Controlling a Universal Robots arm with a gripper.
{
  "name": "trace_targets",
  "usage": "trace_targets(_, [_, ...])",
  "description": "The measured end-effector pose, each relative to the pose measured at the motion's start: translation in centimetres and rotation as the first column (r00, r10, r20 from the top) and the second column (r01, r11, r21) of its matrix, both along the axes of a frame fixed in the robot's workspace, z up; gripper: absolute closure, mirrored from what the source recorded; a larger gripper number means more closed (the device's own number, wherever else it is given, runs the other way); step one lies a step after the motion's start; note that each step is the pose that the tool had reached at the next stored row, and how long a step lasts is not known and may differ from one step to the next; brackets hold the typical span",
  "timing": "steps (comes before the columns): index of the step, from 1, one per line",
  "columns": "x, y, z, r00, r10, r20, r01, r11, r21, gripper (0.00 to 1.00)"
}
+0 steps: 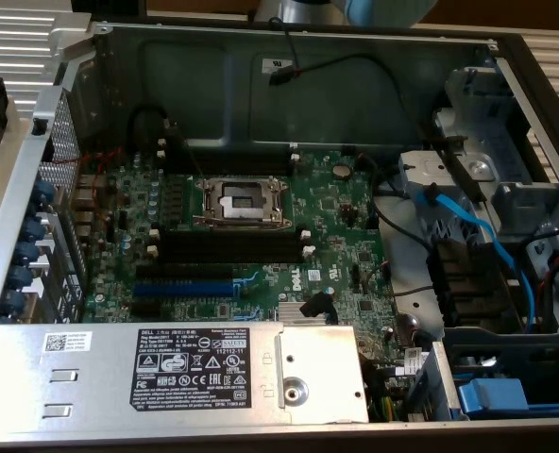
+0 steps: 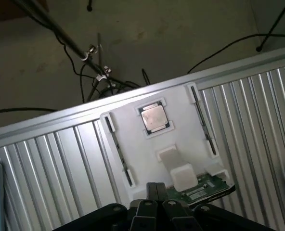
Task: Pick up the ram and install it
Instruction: 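Reach for the ram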
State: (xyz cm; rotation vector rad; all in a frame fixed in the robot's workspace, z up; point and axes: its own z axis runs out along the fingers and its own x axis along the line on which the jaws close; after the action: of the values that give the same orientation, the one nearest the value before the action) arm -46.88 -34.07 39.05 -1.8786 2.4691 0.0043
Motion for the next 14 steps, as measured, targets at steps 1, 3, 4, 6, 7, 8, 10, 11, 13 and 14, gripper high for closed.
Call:
trace_targets(1, [0.0,0.0,0.0,0.9999,0.017,-0.0002,-0.017,0.9999,0.0,0.9])
trace_targets(3, [0.0,0.0,0.0,0.9985,0.055,-0.0006,-0.055,0.9985,0.0,0.9])
trace_targets(4, [0.0,0.0,0.0,0.9974,0.072,-0.0008,-0.072,0.9974,0.0,0.9])
trace_targets(6, [0.0,0.0,0.0,0.9941,0.108,-0.0009,-0.108,0.9941,0.0,0.9])
trace_targets(7, [0.0,0.0,0.0,0.9919,0.127,-0.0009,-0.127,0.9919,0.0,0.9])
trace_targets(8, [0.0,0.0,0.0,0.9894,0.145,-0.0009,-0.145,0.9894,0.0,0.9])
trace_targets(10, [0.0,0.0,0.0,0.9834,0.181,-0.001,-0.181,0.9834,0.0,0.9])
trace_targets(11, [0.0,0.0,0.0,0.98,0.199,-0.001,-0.199,0.98,0.0,0.9])
trace_targets(13, [0.0,0.0,0.0,0.9719,0.235,-0.0011,-0.235,0.9719,0.0,0.9])
trace_targets(14, [0.0,0.0,0.0,0.9674,0.253,-0.0011,-0.253,0.9674,0.0001,0.9])
